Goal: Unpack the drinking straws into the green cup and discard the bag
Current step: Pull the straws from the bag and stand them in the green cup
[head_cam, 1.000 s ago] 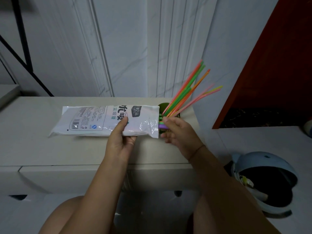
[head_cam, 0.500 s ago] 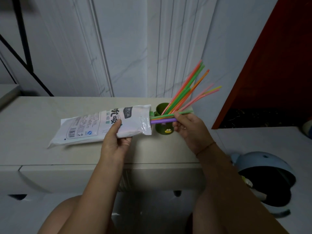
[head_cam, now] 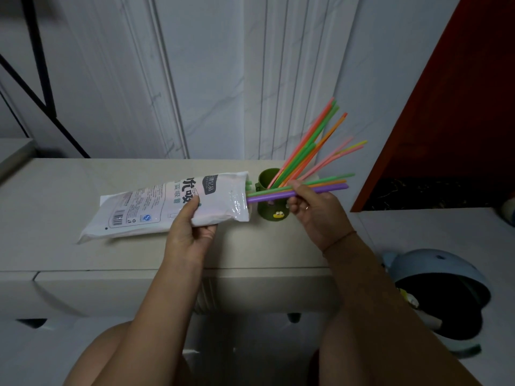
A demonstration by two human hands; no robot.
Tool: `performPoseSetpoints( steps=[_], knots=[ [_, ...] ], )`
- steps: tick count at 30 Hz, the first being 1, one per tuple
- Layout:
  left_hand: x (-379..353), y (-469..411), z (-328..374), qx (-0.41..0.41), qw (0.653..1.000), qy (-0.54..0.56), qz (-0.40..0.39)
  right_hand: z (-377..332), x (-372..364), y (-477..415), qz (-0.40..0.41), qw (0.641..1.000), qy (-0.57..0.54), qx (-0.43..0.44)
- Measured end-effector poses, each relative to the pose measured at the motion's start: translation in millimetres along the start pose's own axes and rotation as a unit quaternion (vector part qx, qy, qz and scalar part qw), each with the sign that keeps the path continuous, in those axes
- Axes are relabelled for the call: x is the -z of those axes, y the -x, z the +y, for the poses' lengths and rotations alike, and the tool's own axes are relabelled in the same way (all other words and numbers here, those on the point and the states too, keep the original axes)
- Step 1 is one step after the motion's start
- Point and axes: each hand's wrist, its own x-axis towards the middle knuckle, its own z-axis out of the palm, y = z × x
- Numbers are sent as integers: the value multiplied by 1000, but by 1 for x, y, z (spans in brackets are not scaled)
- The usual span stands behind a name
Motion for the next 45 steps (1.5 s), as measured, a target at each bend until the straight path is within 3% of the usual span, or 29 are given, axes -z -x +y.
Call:
performPoseSetpoints(
  steps=[6,16,23,27,32,35,41,45],
  knots=[
    [-4,1,-13,18,1000,-4,2,10,-13,4,-5,999,32,12],
    [9,-8,11,-3,1000,-12,14,-45,30,-12,132,988,30,79],
    [6,-6,5,4,1000,-18,10,-49,34,-27,180,951,171,185],
    [3,-4,1,5,1000,-17,12,-31,23,-42,171,934,246,194],
    [2,-3,0,4,1000,-18,13,-12,16,-59,101,933,323,122],
    [2,-4,0,5,1000,-15,13,-12,19,-61,87,941,310,104],
    [3,-7,-5,11,1000,-24,14,-17,24,-55,139,938,257,187],
    [3,-10,-9,18,999,-23,15,-8,19,-55,119,939,274,172]
  ],
)
